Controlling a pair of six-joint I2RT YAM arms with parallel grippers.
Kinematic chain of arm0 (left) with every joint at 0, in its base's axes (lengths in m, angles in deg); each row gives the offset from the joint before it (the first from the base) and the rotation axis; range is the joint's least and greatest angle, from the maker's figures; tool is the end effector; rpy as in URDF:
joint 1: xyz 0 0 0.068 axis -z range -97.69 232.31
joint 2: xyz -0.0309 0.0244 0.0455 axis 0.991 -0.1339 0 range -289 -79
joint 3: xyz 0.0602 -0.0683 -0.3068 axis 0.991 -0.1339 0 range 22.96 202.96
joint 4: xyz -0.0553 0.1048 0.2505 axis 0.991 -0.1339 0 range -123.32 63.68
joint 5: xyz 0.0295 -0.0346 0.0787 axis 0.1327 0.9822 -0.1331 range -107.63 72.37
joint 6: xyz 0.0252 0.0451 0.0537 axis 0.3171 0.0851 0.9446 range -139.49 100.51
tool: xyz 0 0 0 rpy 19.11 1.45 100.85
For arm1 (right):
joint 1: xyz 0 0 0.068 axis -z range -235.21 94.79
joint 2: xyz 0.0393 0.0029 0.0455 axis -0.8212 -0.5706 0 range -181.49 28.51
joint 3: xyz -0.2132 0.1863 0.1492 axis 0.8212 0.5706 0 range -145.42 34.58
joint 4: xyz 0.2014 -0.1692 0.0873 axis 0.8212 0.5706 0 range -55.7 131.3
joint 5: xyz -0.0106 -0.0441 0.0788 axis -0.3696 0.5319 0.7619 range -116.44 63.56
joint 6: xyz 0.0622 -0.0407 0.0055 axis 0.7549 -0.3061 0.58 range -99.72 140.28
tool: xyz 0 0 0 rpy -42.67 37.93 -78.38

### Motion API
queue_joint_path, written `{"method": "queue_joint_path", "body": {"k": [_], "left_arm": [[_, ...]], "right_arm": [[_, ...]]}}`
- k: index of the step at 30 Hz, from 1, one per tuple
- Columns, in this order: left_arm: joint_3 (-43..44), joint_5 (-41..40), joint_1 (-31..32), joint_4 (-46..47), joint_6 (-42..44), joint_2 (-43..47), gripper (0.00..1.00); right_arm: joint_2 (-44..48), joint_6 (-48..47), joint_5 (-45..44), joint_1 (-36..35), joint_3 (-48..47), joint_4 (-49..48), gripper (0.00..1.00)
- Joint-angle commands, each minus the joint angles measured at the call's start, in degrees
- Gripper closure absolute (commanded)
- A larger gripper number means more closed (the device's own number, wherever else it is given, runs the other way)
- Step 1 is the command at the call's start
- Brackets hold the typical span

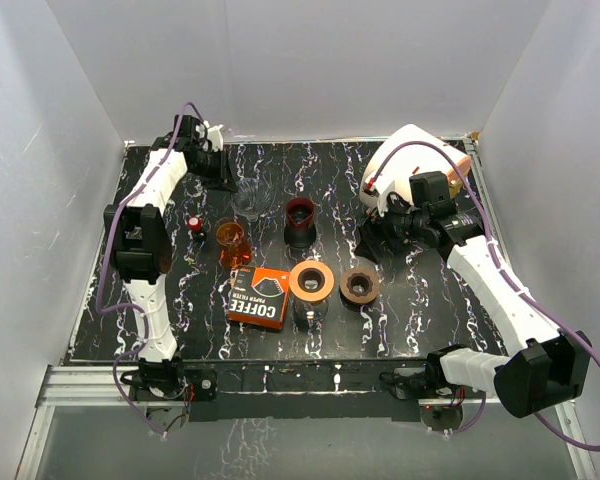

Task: Place the coffee filter in the dripper
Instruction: Pick up the coffee dripper from the center of the board.

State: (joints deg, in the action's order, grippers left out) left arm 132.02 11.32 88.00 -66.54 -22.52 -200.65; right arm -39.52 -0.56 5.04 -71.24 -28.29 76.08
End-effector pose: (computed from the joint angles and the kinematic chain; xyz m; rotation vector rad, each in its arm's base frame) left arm 0.5247 -0.0827 0.2785 0.2694 2.4430 -0.6928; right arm 0.2371 0.1023 0.3465 -0.9718 2.1050 0.6107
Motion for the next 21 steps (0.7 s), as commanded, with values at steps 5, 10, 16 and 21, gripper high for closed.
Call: {"method": "queue_joint_path", "body": {"k": [5,10,16,21], "left_arm": [[2.33,3.83,-0.84,-0.19,-1.45,0.62,1.0],[3.71,4.86,-0.95,-0.55,-1.5,1.43,1.0],[4.33,5.48,-1.24,-1.08,-1.47,4.05,1.0],[4.6,5.76,-1.64,-1.85,-0.78,7.49,1.0]], "right_arm": [[-0.18,0.28,0.6,0.21,-1.23,-2.4,0.19],[-0.13,0.19,0.72,0.17,-1.44,-2.25,0.19],[-0.31,-0.2,0.59,0.17,-2.32,-1.78,0.19],[-0.85,-1.21,0.51,0.15,-4.21,-0.63,0.19]]}}
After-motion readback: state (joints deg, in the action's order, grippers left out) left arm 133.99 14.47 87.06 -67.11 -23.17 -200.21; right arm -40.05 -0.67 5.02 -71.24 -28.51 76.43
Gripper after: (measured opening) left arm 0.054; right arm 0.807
